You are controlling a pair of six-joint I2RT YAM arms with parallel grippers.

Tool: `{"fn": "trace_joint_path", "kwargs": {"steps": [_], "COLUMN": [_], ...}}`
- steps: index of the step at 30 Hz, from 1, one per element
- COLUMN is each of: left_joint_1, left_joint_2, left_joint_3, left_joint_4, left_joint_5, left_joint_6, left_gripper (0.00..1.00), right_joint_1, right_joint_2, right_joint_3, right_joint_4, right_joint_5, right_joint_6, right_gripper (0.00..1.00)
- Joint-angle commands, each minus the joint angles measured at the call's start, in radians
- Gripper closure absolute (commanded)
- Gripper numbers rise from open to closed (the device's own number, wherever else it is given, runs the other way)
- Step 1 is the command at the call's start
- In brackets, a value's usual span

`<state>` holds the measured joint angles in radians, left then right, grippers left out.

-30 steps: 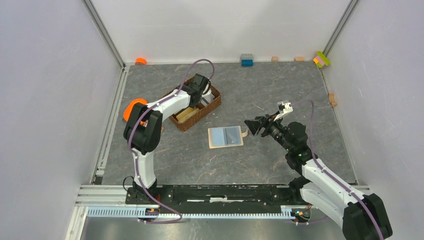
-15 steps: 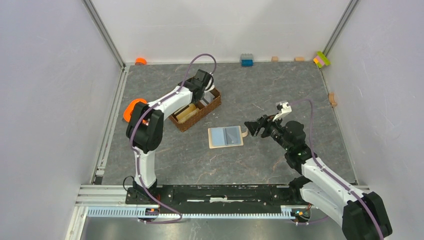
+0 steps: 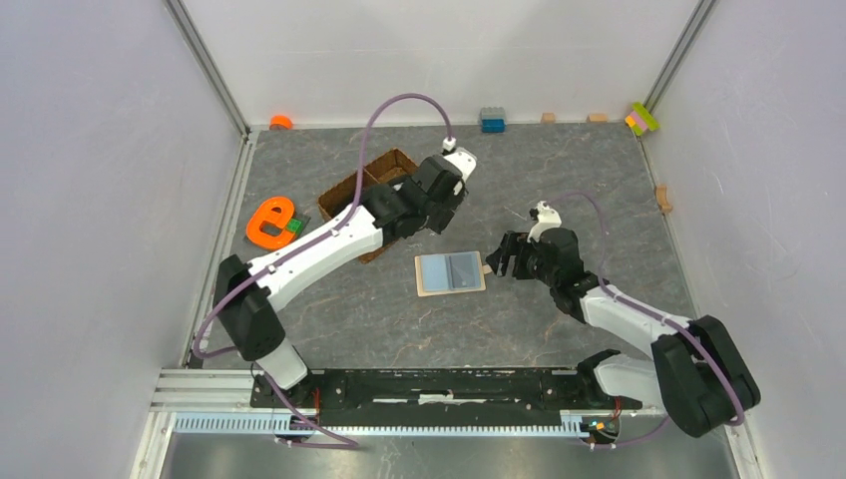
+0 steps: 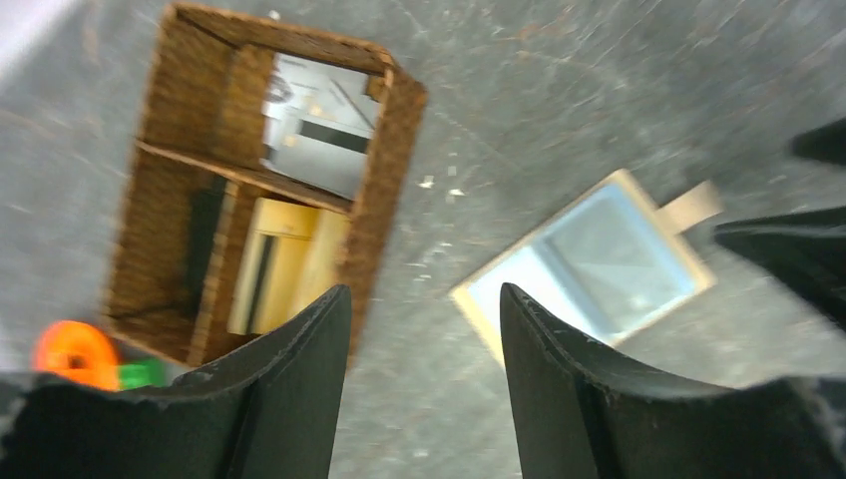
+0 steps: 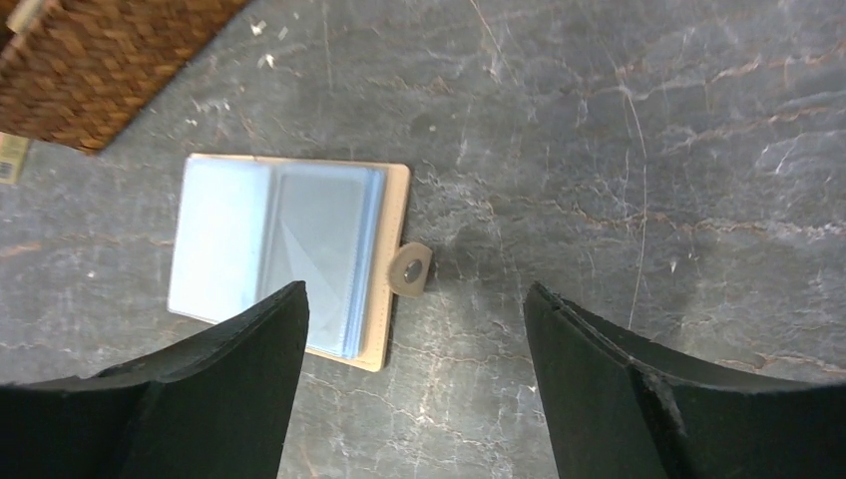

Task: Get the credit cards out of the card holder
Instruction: Place the credit card in the storage box, then pick up the card holder from the center of the board.

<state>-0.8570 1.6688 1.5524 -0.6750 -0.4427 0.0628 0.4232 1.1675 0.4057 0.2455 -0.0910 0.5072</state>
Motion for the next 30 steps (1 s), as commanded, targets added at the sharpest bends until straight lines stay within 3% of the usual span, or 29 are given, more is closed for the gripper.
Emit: {"fn": "trace_joint_path", "kwargs": {"steps": [1,9,15,19,23,30], "left_joint_1": [0.019,0.019,0.036,0.063,0.115,0.128], "left_joint_2": [-0.033,-0.181,-0.22,-0.222,-0.196,-0.105], "left_joint_3": [-0.098,-0.576,-0.678,-0.747,-0.804,-0.79], "left_joint_4": [0.075,0.528,0.615,0.704,0.774,0.734], "left_joint_5": [0.142,0.237,0.256,0.316,0.395,0.434], "left_joint_6": [-0.443,-0.527,-0.561,-0.648,-0.722,-0.747], "left_gripper": [0.37,0.35,0.33,0.33,0.33,0.33], "right_joint_1": [0.016,0.066,0.108,0.12,0.121,0.121], "right_joint_2": [0.048,0.124,0.222,0.25,0.238,0.154], "right_joint_3": [0.042,0.066,0.103,0.105,0.092,0.033], "right_joint_4": [0.031,0.063,0.062,0.077,0.093,0.134], "right_joint_5": [0.029,0.057,0.129,0.157,0.168,0.168], "right_joint_6": [-0.01,-0.025,-0.038,-0.049,-0.05,-0.027], "right_gripper": [0.18,0.24,0.31,0.51,0.8,0.92]}}
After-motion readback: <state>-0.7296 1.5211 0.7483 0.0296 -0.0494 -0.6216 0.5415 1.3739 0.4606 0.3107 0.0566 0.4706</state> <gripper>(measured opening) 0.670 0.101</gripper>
